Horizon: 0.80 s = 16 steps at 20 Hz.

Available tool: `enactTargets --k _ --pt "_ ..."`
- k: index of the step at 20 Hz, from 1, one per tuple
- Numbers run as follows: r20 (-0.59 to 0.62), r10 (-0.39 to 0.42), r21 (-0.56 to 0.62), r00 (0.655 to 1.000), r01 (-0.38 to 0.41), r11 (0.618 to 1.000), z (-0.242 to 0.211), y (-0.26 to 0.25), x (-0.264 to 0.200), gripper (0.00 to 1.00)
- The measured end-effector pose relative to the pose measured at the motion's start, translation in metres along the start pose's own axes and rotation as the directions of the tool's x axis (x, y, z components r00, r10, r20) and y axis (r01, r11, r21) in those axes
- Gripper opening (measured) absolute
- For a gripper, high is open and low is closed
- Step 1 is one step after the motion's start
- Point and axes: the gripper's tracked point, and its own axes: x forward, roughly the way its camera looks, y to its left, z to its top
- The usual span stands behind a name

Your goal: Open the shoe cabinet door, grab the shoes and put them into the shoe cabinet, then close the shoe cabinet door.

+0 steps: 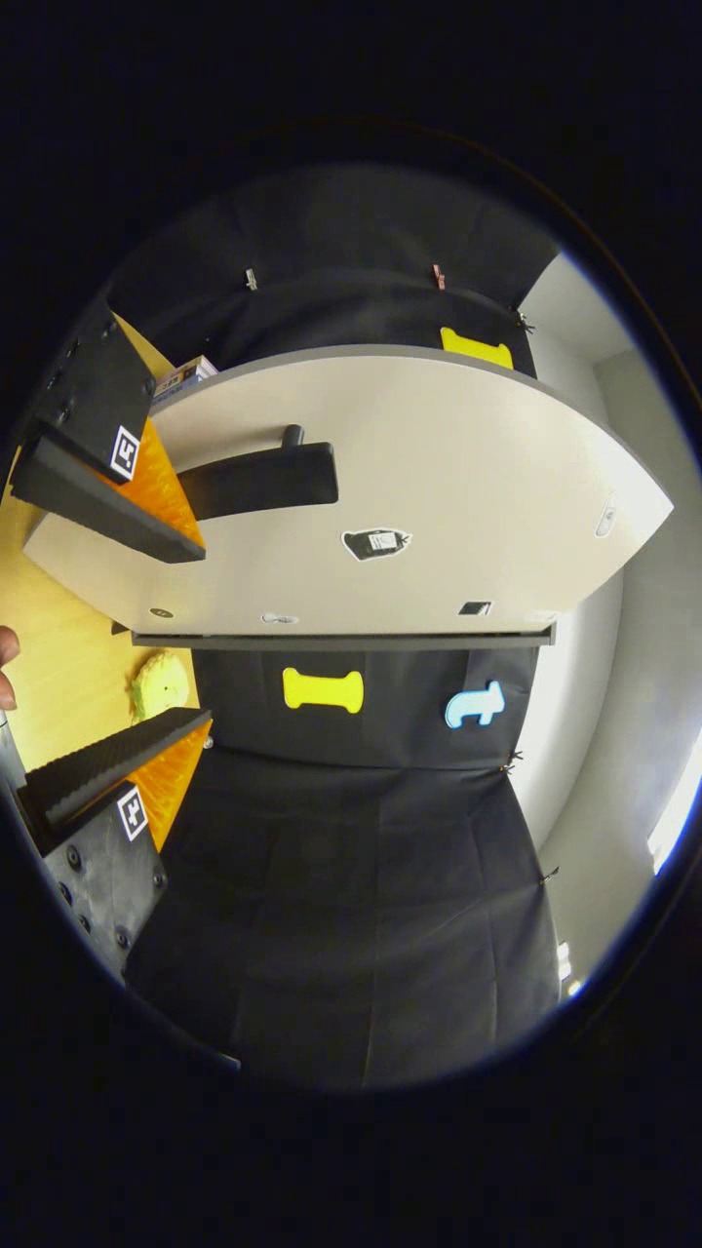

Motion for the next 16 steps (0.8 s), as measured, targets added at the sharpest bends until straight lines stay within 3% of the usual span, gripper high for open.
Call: enactTargets --k 8,16 --pt "-0.004 0.104 -0.012 0.995 -0.104 0.995 0.005 0.065 0.025 0.96" --pt "-0.005 0.157 -0.014 0.988 -0.157 0.988 -0.002 0.084 0.023 0.97"
